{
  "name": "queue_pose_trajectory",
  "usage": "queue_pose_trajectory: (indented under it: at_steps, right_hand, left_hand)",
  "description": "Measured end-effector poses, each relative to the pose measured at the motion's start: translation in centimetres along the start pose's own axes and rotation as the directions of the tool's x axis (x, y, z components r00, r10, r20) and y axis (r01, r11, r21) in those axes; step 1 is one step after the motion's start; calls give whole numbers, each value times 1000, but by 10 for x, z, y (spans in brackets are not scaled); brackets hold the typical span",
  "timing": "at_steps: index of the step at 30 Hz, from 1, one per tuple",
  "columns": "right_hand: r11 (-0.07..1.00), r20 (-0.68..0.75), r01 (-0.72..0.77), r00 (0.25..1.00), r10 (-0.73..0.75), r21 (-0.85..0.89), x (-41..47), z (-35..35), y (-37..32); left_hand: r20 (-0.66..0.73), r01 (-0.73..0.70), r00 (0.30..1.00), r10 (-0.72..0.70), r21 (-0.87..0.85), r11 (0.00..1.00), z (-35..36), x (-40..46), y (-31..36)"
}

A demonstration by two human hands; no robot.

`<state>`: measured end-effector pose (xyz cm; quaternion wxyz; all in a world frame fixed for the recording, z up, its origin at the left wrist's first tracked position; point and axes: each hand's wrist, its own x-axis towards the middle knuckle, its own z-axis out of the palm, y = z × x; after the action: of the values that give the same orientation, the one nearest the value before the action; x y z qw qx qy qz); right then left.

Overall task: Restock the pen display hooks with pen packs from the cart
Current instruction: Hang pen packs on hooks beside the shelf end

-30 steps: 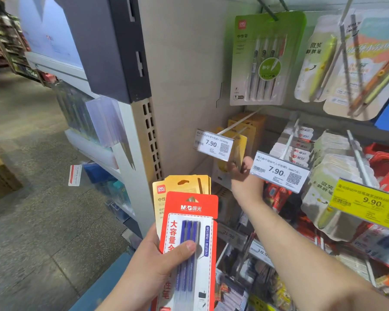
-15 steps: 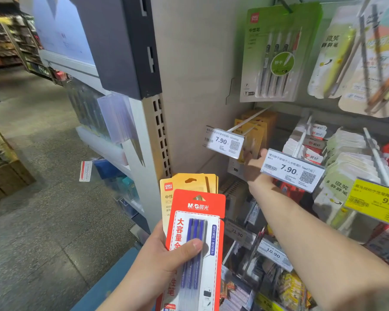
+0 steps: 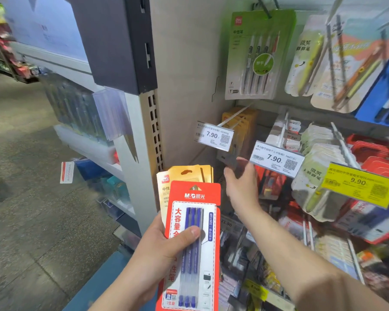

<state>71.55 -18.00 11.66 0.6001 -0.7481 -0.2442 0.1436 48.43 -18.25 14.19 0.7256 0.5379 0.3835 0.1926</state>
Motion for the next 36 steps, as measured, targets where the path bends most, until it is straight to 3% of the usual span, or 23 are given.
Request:
queue_pose_trajectory:
  at_steps: [3,7,10,15,25,29,36]
  right_hand:
    - [999,-3,-33,999,33,19,-24,-9,8]
    - [980,16,-74,997,72,183,-62,-31,1]
    - [952,106,-126,989,100,279,-89,-46,-10]
    - [950,258,-165,962,95,265,-122,-67,-17]
    - [912,146,-238,969,200,333,-173,-116,-7]
    - [921,-23,-233,967,252,314,-192,-139,-3]
    - [871,-169,-235,927,334,431,-201,-171,7]
  left_hand:
    - [39,7,999,-7,-14,1000,4,2,-2]
    - [77,-10,997,11,-14,1000,11,4,-5]
    - [82,-39,996,42,-36,999,18,5,-9]
    - [195,-51,979,56,-30,998,32,5,-17]
    - [382,21,924,-13,-19,1000,63,6,-51]
    - [411,54,909,-67,42,998,79,2,-61]
    - [509,-98,861,-10,185,978,122,-5,-73]
